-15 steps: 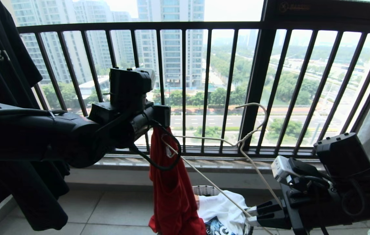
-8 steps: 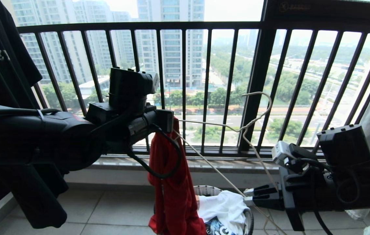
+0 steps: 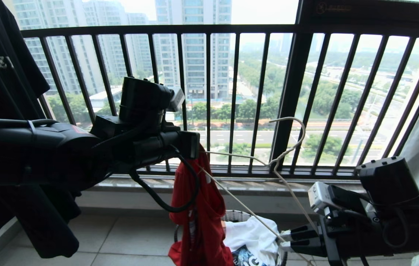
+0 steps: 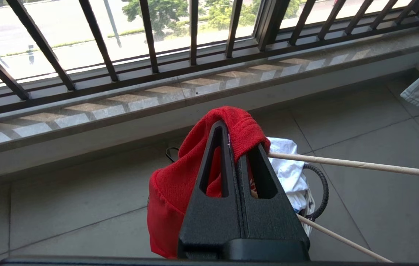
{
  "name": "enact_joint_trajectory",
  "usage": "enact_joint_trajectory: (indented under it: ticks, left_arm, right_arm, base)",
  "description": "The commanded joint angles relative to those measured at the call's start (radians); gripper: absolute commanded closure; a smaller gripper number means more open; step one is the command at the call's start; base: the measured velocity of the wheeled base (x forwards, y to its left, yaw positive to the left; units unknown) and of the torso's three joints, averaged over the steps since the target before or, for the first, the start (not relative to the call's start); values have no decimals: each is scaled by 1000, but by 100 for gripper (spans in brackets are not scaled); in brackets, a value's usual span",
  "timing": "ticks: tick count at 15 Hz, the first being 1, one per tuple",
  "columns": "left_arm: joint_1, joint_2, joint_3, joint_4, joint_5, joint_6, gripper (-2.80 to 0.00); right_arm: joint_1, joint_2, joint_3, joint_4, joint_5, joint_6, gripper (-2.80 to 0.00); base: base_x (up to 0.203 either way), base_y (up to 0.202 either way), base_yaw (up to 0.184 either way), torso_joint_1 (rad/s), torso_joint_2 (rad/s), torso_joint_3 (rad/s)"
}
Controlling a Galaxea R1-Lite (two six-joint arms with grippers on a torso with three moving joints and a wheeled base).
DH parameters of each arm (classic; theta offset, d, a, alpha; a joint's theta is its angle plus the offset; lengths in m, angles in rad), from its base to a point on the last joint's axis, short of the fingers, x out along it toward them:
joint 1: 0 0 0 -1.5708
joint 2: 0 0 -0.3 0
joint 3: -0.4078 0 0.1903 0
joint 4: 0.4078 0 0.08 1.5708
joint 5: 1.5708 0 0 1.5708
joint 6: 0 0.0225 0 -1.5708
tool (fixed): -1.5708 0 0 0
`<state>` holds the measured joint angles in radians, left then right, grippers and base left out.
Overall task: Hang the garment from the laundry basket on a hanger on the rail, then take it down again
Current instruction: Hang the clothes on the clothes rack
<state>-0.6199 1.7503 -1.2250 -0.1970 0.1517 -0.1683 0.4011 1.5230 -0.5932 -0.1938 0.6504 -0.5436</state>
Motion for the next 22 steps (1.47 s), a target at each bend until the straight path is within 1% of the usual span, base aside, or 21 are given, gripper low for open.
enact_joint_trajectory:
  ticks: [1,3,5,7,10,11,12,14,15,18,21,22]
  left_arm:
    - [23,-14,-27,41,-61,-2,0]
    - [23,-2,-92,97,-66,-1,0]
    - [17,-12,-172,226,-71,1,0]
    - [-21,-19,-238,357,-72,5,0]
    - [-52,-11,-290,453,-73,13,0]
    - [-61,-6,-303,489,-77,25,0]
    - [-67,2,-316,511,-104,41,0]
    - [-73,4,-340,526,-161,53,0]
    - [-76,8,-348,527,-185,79,0]
    - [-72,17,-372,529,-201,206,0]
    - [-72,23,-420,554,-208,237,0]
    - [-72,30,-438,554,-222,262,0]
  right_arm:
    - [-1,0,21,0,3,-39,0]
    - [-1,-4,33,2,3,-61,0]
    - [1,0,35,1,8,-70,0]
    - [-1,-6,35,1,9,-70,0]
    - [1,-27,35,2,11,-70,0]
    - [1,-33,35,1,12,-70,0]
    - [1,-33,35,-2,15,-68,0]
    - [-1,-33,35,-4,15,-68,0]
    - [1,-34,38,-4,15,-69,0]
    - [1,-40,49,-4,32,-81,0]
    - [7,-51,50,-4,44,-82,0]
    - [17,-57,54,2,57,-82,0]
  base:
    - [0,0,0,0,0,0]
    - [0,0,0,0,0,0]
    - [0,0,0,0,0,0]
    - [0,0,0,0,0,0]
    - [0,0,0,0,0,0]
    - [0,0,0,0,0,0]
    - [0,0,0,0,0,0]
    - [0,0,0,0,0,0]
    - [0,0,0,0,0,0]
    - [0,0,0,0,0,0]
    - [0,0,0,0,0,0]
    - [0,0,0,0,0,0]
